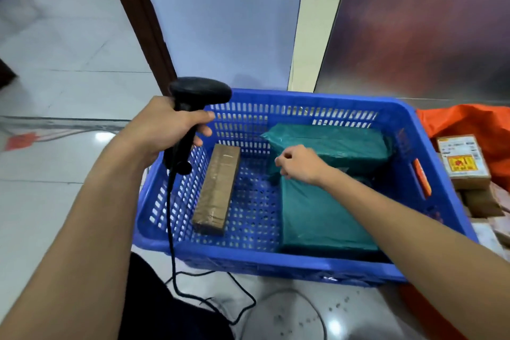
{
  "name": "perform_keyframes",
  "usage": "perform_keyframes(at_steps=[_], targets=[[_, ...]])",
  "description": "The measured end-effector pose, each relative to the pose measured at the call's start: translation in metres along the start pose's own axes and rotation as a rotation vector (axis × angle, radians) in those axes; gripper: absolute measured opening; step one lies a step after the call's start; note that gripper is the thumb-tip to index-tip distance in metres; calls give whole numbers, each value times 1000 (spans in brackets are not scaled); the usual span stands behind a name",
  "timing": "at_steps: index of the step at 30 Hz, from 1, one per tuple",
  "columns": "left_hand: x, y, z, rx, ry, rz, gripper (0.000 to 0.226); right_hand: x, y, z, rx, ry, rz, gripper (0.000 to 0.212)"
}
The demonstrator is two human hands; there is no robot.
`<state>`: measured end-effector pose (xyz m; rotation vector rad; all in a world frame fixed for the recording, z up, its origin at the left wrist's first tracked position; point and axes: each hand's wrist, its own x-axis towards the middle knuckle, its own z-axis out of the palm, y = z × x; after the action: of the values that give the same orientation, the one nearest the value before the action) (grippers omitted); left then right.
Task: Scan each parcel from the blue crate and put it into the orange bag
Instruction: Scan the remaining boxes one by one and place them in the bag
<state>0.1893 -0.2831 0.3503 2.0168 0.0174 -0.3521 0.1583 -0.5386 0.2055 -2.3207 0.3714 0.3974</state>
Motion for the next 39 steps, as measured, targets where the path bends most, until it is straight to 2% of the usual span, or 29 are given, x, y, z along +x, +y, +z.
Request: perform_keyframes(at_steps=[6, 8, 9, 11, 12, 15, 19, 21, 23, 26, 29, 32, 34, 36, 39], targets=[[17, -7, -18, 84, -11, -70, 13, 44, -11, 64, -107, -340, 78, 50], [18, -11, -22, 69, -36, -87, 11, 55, -19, 86, -207, -385, 49, 52], [19, -13, -23, 61, -37, -105, 10, 58, -23, 97, -252, -387, 39, 55], [24, -17, -24, 76, 0, -137, 10, 65, -32, 123, -330, -322, 25, 82], [26, -18, -23, 80, 22, -142, 10, 66, -38, 135, -374, -266, 7, 85], [36, -18, -22, 39, 53, -131, 9, 78, -56, 174, -545, -190, -120, 76], [43, -17, -17, 73, 20, -85, 11, 94, -62, 205, -749, -189, -299, 64], [45, -18, -16, 103, 13, -69, 13, 99, -60, 214, -784, -249, -308, 67], [47, -19, -14, 115, 12, -68, 14, 101, -56, 221, -779, -298, -255, 70], [48, -19, -15, 112, 13, -61, 15, 104, -52, 228, -693, -229, -196, 75], [45, -18, -17, 94, 6, -46, 14, 109, -46, 227, -694, -80, -119, 106], [43, -18, -21, 94, 13, -46, 18, 108, -39, 212, -434, -80, 165, 132], [43, -19, -23, 80, 16, -44, 21, 104, -34, 204, -278, -103, 261, 134], [44, -19, -24, 78, 19, -41, 20, 101, -28, 200, -209, -95, 265, 131], [44, -18, -23, 84, 25, -32, 18, 94, -25, 185, -304, -107, 217, 127]])
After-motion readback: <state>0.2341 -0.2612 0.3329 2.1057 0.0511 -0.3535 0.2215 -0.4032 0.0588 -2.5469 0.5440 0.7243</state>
